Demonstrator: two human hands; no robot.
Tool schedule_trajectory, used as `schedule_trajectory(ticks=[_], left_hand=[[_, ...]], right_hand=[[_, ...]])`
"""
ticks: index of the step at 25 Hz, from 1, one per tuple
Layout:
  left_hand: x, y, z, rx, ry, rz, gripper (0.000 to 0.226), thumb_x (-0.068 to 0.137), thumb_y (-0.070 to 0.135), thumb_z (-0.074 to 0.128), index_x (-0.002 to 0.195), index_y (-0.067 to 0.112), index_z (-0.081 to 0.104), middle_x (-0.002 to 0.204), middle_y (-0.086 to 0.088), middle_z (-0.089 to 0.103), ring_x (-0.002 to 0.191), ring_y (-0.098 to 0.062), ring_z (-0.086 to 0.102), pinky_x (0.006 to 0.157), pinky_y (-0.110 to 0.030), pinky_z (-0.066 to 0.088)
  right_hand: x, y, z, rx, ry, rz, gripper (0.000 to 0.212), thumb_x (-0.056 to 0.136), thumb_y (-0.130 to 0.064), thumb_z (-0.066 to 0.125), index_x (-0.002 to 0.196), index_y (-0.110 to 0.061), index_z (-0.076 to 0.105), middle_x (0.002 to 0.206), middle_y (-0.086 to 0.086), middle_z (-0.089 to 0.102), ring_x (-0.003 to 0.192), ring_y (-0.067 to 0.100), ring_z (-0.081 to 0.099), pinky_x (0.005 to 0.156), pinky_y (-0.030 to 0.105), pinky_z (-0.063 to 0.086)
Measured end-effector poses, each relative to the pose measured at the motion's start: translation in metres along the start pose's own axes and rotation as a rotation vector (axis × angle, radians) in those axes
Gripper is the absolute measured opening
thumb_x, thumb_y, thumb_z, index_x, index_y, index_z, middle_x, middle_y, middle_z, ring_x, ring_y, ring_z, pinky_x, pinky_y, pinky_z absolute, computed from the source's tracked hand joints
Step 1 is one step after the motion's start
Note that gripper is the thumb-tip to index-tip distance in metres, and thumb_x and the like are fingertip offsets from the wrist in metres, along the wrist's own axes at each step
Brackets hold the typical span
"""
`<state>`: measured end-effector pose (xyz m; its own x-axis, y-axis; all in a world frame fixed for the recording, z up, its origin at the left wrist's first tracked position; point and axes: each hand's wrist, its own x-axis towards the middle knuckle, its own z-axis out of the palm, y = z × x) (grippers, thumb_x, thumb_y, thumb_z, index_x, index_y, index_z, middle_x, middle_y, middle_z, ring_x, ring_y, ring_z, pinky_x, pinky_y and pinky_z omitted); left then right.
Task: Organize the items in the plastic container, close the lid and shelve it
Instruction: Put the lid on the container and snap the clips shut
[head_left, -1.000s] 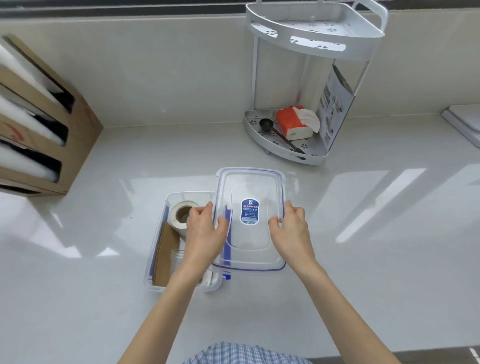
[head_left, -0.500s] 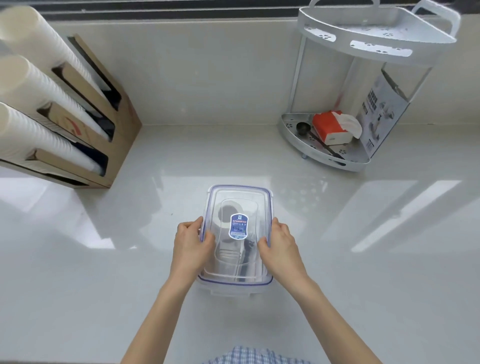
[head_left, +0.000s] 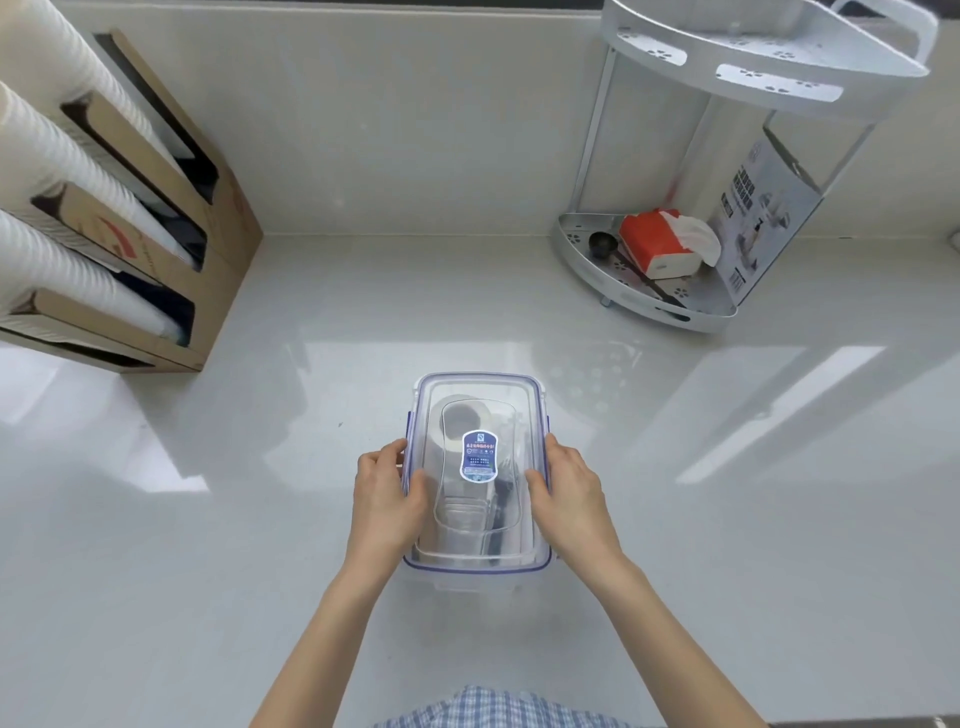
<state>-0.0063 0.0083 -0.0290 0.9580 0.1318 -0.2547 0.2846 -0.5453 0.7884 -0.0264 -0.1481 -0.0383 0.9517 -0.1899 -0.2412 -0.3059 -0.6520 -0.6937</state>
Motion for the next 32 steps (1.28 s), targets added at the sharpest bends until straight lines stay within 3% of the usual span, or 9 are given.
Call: schedule_trajectory(ticks=[2,5,8,11,15,19,23,27,32], left_hand=[[0.004,0.001,0.000,-0.023,-0.001,-0.018,0.041,0.088,0.008,0.045,0.129,0.007,0.043,0.129,-0.014,0.042,0.107,-0.022,0.049,0.093,-0.026,0.035],[0.008,-0.001,0.001,-0.063,-0.017,-0.043,0.040,0.089,0.011,0.046,0.129,0.008,0.042,0.133,-0.014,0.043,0.097,-0.017,0.046,0.090,-0.026,0.035],[0.007,-0.005,0.004,-0.061,-0.044,-0.033,0.036,0.091,0.012,0.043,0.127,0.010,0.046,0.129,-0.014,0.050,0.108,-0.025,0.050,0.090,-0.028,0.035],[0.008,-0.009,0.004,-0.061,-0.047,-0.023,0.036,0.091,0.013,0.043,0.127,0.013,0.048,0.127,-0.013,0.052,0.101,-0.022,0.049,0.089,-0.028,0.035],[0.010,-0.011,0.003,-0.074,-0.048,-0.032,0.038,0.091,0.015,0.044,0.129,0.013,0.046,0.130,-0.011,0.052,0.098,-0.017,0.046,0.089,-0.028,0.036],[0.008,-0.010,0.004,-0.084,-0.048,-0.040,0.039,0.091,0.015,0.044,0.130,0.013,0.045,0.131,-0.011,0.051,0.098,-0.016,0.045,0.089,-0.028,0.036],[0.008,-0.009,0.005,-0.092,-0.041,-0.029,0.039,0.092,0.015,0.043,0.131,0.014,0.044,0.132,-0.010,0.050,0.098,-0.014,0.045,0.089,-0.026,0.035],[0.006,-0.010,0.004,-0.093,-0.040,-0.026,0.041,0.092,0.015,0.043,0.133,0.015,0.042,0.134,-0.010,0.049,0.105,-0.018,0.047,0.091,-0.027,0.034],[0.007,-0.011,0.004,-0.095,-0.046,-0.022,0.042,0.092,0.017,0.043,0.134,0.016,0.041,0.136,-0.008,0.048,0.114,-0.021,0.049,0.092,-0.027,0.035]], right_hand=[[0.003,0.000,-0.002,0.082,0.023,0.016,0.044,0.094,-0.013,0.041,0.137,-0.008,0.036,0.134,0.012,0.048,0.123,0.026,0.045,0.093,0.020,0.031],[0.008,0.002,-0.007,0.228,0.012,0.137,0.054,0.092,-0.021,0.049,0.142,-0.013,0.029,0.142,0.013,0.041,0.130,0.025,0.041,0.110,0.034,0.034],[0.010,0.005,-0.014,0.345,-0.133,0.319,0.069,0.090,-0.035,0.051,0.145,-0.011,0.017,0.147,0.013,0.037,0.134,0.025,0.038,0.109,0.036,0.032],[0.010,0.010,-0.016,0.407,-0.177,0.398,0.067,0.088,-0.040,0.053,0.140,-0.005,0.028,0.136,0.010,0.049,0.120,0.025,0.050,0.101,0.034,0.042],[0.012,0.011,-0.015,0.342,-0.054,0.328,0.050,0.083,-0.037,0.061,0.123,-0.010,0.048,0.117,0.011,0.057,0.098,0.026,0.060,0.088,0.039,0.052],[0.010,0.005,-0.014,0.231,0.010,0.227,0.050,0.085,-0.030,0.060,0.129,-0.015,0.041,0.112,0.005,0.042,0.088,0.017,0.050,0.066,0.020,0.043],[0.004,0.004,-0.013,0.276,0.022,0.188,0.049,0.087,-0.027,0.058,0.132,-0.016,0.040,0.125,0.008,0.052,0.092,0.016,0.051,0.081,0.026,0.043],[-0.001,0.006,-0.008,0.175,0.063,0.101,0.049,0.092,-0.026,0.049,0.138,-0.014,0.038,0.118,0.008,0.065,0.099,0.025,0.059,0.092,0.034,0.048],[0.002,0.004,-0.008,0.069,0.068,0.095,0.048,0.093,-0.027,0.047,0.139,-0.016,0.037,0.100,0.015,0.070,0.092,0.031,0.060,0.082,0.033,0.046]])
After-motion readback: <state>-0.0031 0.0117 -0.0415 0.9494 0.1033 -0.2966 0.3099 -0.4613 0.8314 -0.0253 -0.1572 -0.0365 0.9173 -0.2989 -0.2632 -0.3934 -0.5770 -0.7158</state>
